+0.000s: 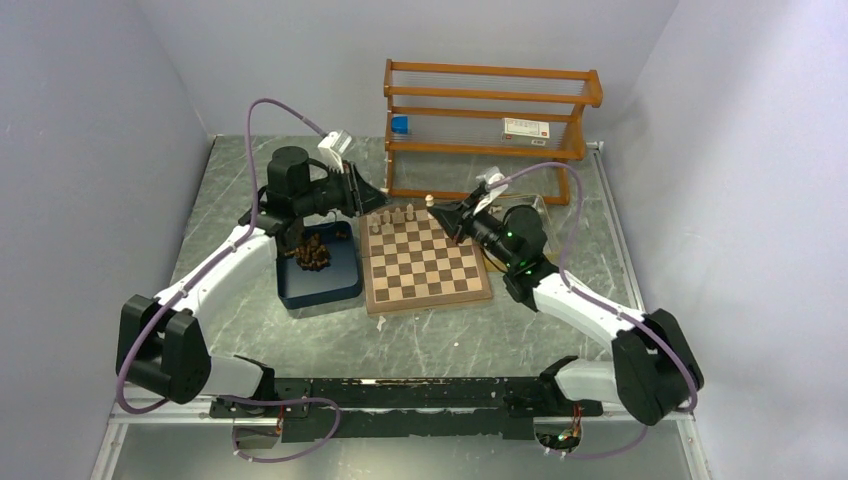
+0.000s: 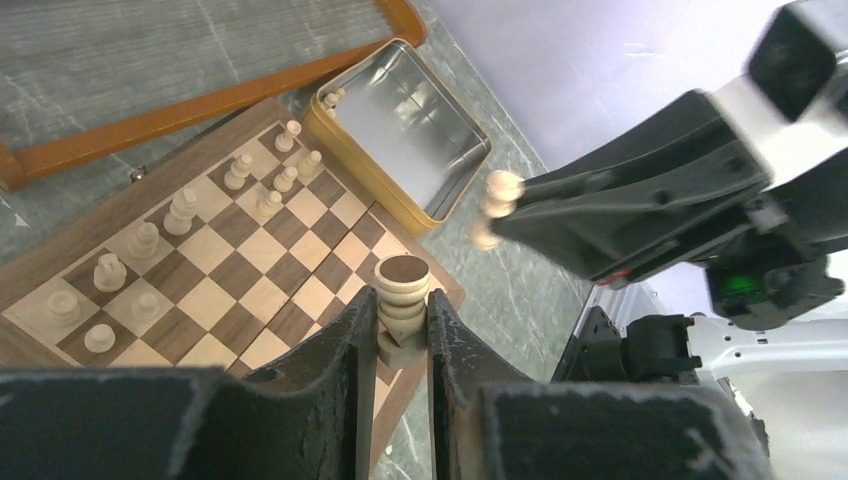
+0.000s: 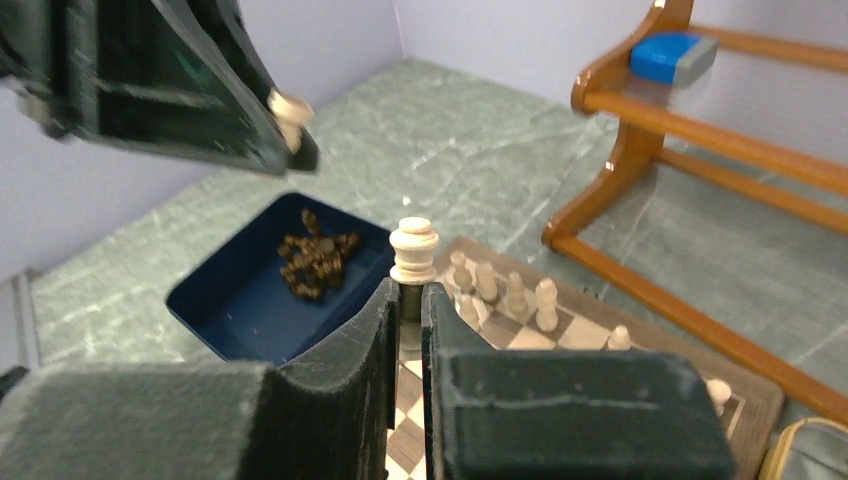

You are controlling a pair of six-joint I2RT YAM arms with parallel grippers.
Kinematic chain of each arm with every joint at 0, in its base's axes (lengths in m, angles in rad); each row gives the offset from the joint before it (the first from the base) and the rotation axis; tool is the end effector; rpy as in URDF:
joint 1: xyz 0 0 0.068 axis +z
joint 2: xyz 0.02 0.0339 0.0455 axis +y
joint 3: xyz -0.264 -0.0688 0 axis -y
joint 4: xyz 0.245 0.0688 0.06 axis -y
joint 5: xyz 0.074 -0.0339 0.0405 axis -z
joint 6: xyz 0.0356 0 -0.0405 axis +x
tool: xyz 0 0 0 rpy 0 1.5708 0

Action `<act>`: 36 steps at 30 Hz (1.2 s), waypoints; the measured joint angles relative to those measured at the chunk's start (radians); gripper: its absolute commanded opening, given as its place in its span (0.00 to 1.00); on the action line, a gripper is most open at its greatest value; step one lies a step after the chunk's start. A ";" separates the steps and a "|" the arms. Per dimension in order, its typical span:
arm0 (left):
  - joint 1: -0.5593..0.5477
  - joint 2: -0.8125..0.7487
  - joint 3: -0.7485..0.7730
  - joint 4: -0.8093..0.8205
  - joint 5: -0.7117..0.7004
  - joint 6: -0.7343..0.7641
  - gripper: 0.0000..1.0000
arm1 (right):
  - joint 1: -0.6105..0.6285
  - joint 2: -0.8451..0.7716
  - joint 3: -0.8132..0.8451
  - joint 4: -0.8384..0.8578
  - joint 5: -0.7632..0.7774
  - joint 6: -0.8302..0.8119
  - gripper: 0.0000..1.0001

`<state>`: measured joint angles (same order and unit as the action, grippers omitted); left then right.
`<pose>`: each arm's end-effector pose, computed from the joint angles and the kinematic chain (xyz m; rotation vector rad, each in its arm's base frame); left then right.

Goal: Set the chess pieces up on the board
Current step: Place the chess piece on the chessboard.

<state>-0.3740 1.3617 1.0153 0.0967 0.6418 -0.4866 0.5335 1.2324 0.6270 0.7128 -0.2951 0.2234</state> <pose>0.2858 -0.1351 0.3197 0.3777 1.8980 -1.1733 0.2319 0.1490 0.2840 -0.4778 1.4464 0.8259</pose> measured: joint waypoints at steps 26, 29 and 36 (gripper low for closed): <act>0.084 -0.087 -0.133 -0.219 -0.123 0.129 0.20 | 0.239 0.544 -0.015 0.263 0.297 -0.193 0.09; 0.084 -0.098 -0.146 -0.226 -0.127 0.138 0.20 | 0.255 0.574 -0.008 0.296 0.338 -0.205 0.10; 0.085 -0.101 -0.149 -0.231 -0.130 0.148 0.20 | 0.283 0.618 -0.006 0.356 0.417 -0.240 0.14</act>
<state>-0.2893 1.2602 0.8665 -0.1341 0.5121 -0.3382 0.8169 1.8500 0.6205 1.0691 0.1215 -0.0170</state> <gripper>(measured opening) 0.242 0.123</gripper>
